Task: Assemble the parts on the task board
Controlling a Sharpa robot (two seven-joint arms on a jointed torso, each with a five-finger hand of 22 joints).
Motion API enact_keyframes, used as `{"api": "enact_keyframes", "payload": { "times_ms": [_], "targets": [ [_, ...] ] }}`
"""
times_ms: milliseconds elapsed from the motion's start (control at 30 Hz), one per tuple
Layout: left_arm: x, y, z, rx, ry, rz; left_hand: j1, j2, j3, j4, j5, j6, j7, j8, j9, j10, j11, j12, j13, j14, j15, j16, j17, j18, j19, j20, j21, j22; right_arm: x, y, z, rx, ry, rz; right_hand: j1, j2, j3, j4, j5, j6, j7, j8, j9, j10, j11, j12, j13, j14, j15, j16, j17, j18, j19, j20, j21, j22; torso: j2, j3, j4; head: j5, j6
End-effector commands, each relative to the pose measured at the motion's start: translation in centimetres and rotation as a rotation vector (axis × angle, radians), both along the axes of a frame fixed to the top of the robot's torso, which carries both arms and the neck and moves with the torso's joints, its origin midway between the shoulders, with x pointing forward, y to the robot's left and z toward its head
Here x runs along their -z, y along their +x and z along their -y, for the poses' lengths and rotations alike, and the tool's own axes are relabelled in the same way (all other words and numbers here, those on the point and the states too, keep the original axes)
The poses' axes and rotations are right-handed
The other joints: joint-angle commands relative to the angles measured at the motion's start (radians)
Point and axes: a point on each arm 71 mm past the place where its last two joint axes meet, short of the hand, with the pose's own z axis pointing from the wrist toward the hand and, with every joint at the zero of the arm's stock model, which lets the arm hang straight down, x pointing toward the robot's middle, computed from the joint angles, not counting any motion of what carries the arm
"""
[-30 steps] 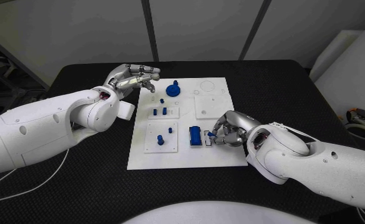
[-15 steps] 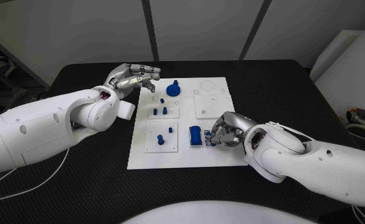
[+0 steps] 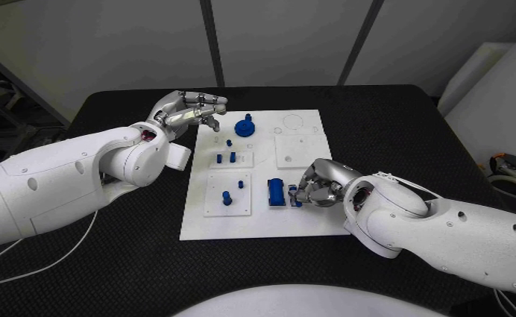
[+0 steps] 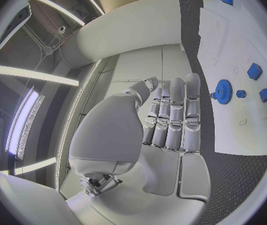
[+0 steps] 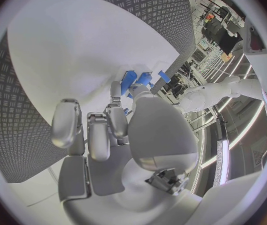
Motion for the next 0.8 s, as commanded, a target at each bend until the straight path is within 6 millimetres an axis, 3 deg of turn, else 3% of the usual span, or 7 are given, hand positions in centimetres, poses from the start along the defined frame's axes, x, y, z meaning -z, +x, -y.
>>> {"api": "enact_keyframes", "payload": {
  "times_ms": [33, 200, 333, 467, 733, 800],
  "targets": [
    [-0.1, -0.04, 0.12, 0.014, -0.006, -0.001, -0.003, 0.006, -0.007, 0.001, -0.001, 0.001, -0.004, 0.004, 0.001, -0.01, 0.0, 0.004, 0.001, -0.009, -0.001, -0.001, -0.001, 0.006, -0.007, 0.003, -0.005, -0.001, -0.08, 0.0, -0.19, -0.01, -0.004, 0.01, -0.02, 0.001, -0.012, 0.001, -0.018, 0.002, 0.0, 0.001, 0.002, 0.007, -0.002, 0.003, 0.022, 0.09, -0.008, 0.003, 0.203, -0.014, 0.006, -0.004, 0.003, 0.001, 0.0, -0.0002, 0.0001, 0.0, 0.001],
    [-0.09, -0.02, 0.13, 0.014, -0.006, -0.001, -0.003, 0.006, -0.007, 0.001, -0.001, 0.001, -0.004, 0.004, 0.001, -0.01, 0.0, 0.004, 0.001, -0.009, -0.001, -0.001, -0.001, 0.006, -0.007, 0.003, -0.005, -0.001, -0.11, 0.04, -0.29, -0.009, -0.001, 0.016, -0.049, 0.007, -0.027, 0.001, -0.049, 0.0, 0.0, 0.004, 0.007, 0.008, -0.002, 0.005, 0.024, 0.09, -0.008, 0.002, 0.203, -0.014, 0.006, -0.005, 0.002, 0.001, 0.0, -0.0005, 0.0002, 0.001, 0.001],
    [-0.08, 0.0, 0.15, 0.014, -0.006, -0.001, -0.003, 0.006, -0.007, 0.001, -0.001, 0.001, -0.004, 0.004, 0.001, -0.01, 0.0, 0.004, 0.001, -0.009, -0.001, -0.001, -0.001, 0.006, -0.007, 0.003, -0.005, -0.001, -0.13, 0.06, -0.36, -0.008, 0.002, 0.019, -0.084, 0.015, -0.05, 0.001, -0.116, -0.001, 0.001, 0.007, 0.013, 0.008, -0.001, 0.005, 0.027, 0.091, -0.007, 0.003, 0.203, -0.014, 0.006, -0.004, 0.001, 0.001, 0.0, -0.0003, 0.0007, 0.001, 0.001],
    [-0.07, 0.02, 0.14, 0.013, -0.006, -0.001, -0.003, 0.006, -0.007, 0.001, -0.001, 0.001, -0.004, 0.004, 0.001, -0.01, 0.0, 0.004, 0.001, -0.009, -0.001, -0.001, -0.001, 0.006, -0.007, 0.003, -0.005, -0.001, -0.17, 0.04, -0.42, -0.008, 0.005, 0.022, -0.115, 0.023, -0.069, 0.002, -0.156, -0.001, 0.002, 0.01, 0.017, 0.009, 0.0, 0.007, 0.03, 0.091, -0.006, 0.003, 0.204, -0.014, 0.006, -0.004, 0.002, 0.002, 0.0, 0.0, 0.0008, 0.001, 0.0],
    [-0.07, 0.02, 0.13, 0.013, -0.006, -0.001, -0.003, 0.006, -0.007, 0.001, -0.001, 0.001, -0.004, 0.004, 0.001, -0.01, 0.0, 0.004, 0.001, -0.009, -0.001, -0.001, -0.001, 0.006, -0.007, 0.003, -0.005, -0.001, -0.27, -0.02, -0.09, -0.005, 0.007, 0.028, -0.119, 0.025, -0.078, 0.0, -0.171, -0.003, 0.001, 0.011, 0.02, 0.009, 0.0, 0.007, 0.031, 0.091, -0.006, 0.003, 0.204, -0.014, 0.006, -0.004, 0.001, 0.002, -0.001, -0.0001, 0.0002, 0.001, 0.001],
    [-0.06, 0.02, 0.12, 0.012, -0.006, -0.001, -0.003, 0.006, -0.007, 0.002, -0.001, 0.0, -0.004, 0.004, 0.001, -0.01, 0.0, 0.004, 0.001, -0.009, -0.001, -0.001, -0.001, 0.006, -0.007, 0.003, -0.005, -0.001, -0.33, -0.09, 0.08, -0.012, 0.009, 0.031, -0.095, 0.02, -0.08, -0.007, -0.192, -0.005, 0.0, 0.013, 0.022, 0.008, -0.001, 0.005, 0.03, 0.09, -0.007, 0.003, 0.203, -0.014, 0.006, -0.004, 0.0, 0.002, -0.001, 0.0002, 0.0001, 0.002, 0.002]
  ]
}}
